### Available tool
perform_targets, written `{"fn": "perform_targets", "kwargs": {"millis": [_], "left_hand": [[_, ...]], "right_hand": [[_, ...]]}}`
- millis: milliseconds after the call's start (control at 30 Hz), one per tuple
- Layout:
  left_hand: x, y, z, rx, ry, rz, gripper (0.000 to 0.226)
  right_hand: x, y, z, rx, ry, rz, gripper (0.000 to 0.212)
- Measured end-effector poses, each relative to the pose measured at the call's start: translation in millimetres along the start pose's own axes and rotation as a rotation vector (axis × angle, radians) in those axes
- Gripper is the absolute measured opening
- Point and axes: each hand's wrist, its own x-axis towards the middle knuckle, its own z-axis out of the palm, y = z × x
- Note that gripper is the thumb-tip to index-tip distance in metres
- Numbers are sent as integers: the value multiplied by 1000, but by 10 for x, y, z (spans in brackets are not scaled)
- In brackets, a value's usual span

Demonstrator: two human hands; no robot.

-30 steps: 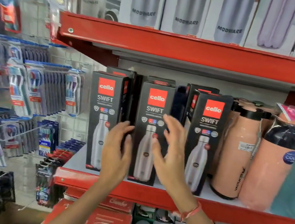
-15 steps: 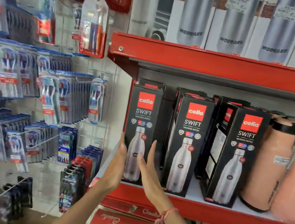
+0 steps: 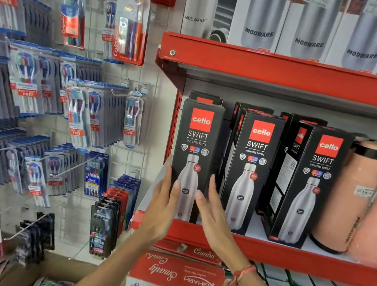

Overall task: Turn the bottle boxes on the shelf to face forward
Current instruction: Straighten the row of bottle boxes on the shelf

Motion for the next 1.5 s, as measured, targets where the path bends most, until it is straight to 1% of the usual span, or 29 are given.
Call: {"fn": "perform_targets", "kwargs": {"millis": [33, 67, 100, 133, 167, 200, 233, 267, 300, 367, 400, 467, 500, 600, 700, 767, 967, 1100, 1133, 1167, 1200, 1233, 1267, 1300, 1333, 1367, 1400, 1433, 1500], "left_hand": [[-30, 13, 62, 46, 119, 26, 59], [-51, 34, 128, 81, 236, 91, 57], [-58, 59, 197, 97, 312, 180, 53], [-56, 102, 275, 89, 323, 257, 47], [-50, 158, 365, 56, 270, 300, 44], [-40, 222, 467, -1, 173, 306, 44], [-29, 278, 571, -66, 57, 282, 47], [-6, 312, 681, -117, -35, 247, 52], [24, 338, 786, -150, -87, 211, 58], [98, 377, 952, -227, -137, 118, 74], [136, 386, 1008, -284, -161, 62, 79], [192, 367, 1079, -377, -201, -37, 73], [204, 347, 1099, -388, -214, -79, 69], [178, 291, 1114, -343, -225, -134, 67], [116, 294, 1065, -293, -225, -127, 66], [62, 310, 1034, -268, -222, -107, 69], [-94, 355, 1020, -268, -232, -109, 68], [-110, 402, 1036, -244, -188, -114, 69], [-119, 410, 1073, -207, -132, -96, 68], [-138, 421, 1124, -150, -40, -62, 67], [-164, 444, 1184, -91, 74, -13, 65], [-188, 479, 1250, -53, 190, 53, 60], [-202, 517, 1324, -45, 274, 131, 53], [-204, 561, 1408, -62, 312, 203, 45], [-199, 612, 1504, -96, 311, 254, 39], [-192, 660, 1612, -136, 284, 279, 35], [-181, 703, 1724, -175, 246, 275, 33], [-160, 736, 1837, -209, 200, 243, 33], [-104, 790, 2037, -287, 45, 101, 38]], "right_hand": [[-23, -5, -47, -3, 91, -46, 71], [-45, -8, -106, -10, 207, -109, 65], [-60, 1, -179, -30, 333, -175, 59], [-64, 27, -265, -60, 448, -228, 55], [-51, 70, -362, -82, 536, -255, 54], [-25, 121, -463, -78, 590, -252, 55], [7, 171, -563, -40, 605, -215, 57], [36, 214, -652, 29, 577, -159, 61], [63, 255, -726, 116, 514, -99, 65], [91, 343, -827, 262, 355, -3, 72], [94, 387, -854, 289, 288, 28, 73], [78, 462, -882, 276, 195, 47, 71], [63, 483, -894, 260, 158, 45, 68], [14, 460, -937, 217, 61, 48, 67], [-58, 432, -966, 133, 13, 42, 76], [-121, 434, -985, 80, -3, 43, 79], [-249, 428, -992, 60, -4, 41, 80], [-279, 411, -1047, 59, -10, 40, 76], [-298, 413, -1081, 71, 7, 31, 75], [-317, 415, -1125, 86, 62, 13, 75], [-340, 416, -1175, 88, 163, -24, 73], [-360, 424, -1239, 66, 302, -76, 67], [-374, 445, -1316, 22, 453, -133, 59], [-379, 478, -1400, -38, 594, -173, 51], [-372, 524, -1487, -91, 698, -183, 48], [-361, 582, -1576, -122, 760, -159, 48], [-348, 649, -1658, -127, 789, -120, 51], [-337, 725, -1730, -105, 785, -73, 53], [-321, 858, -1835, -10, 673, 5, 61]]}}
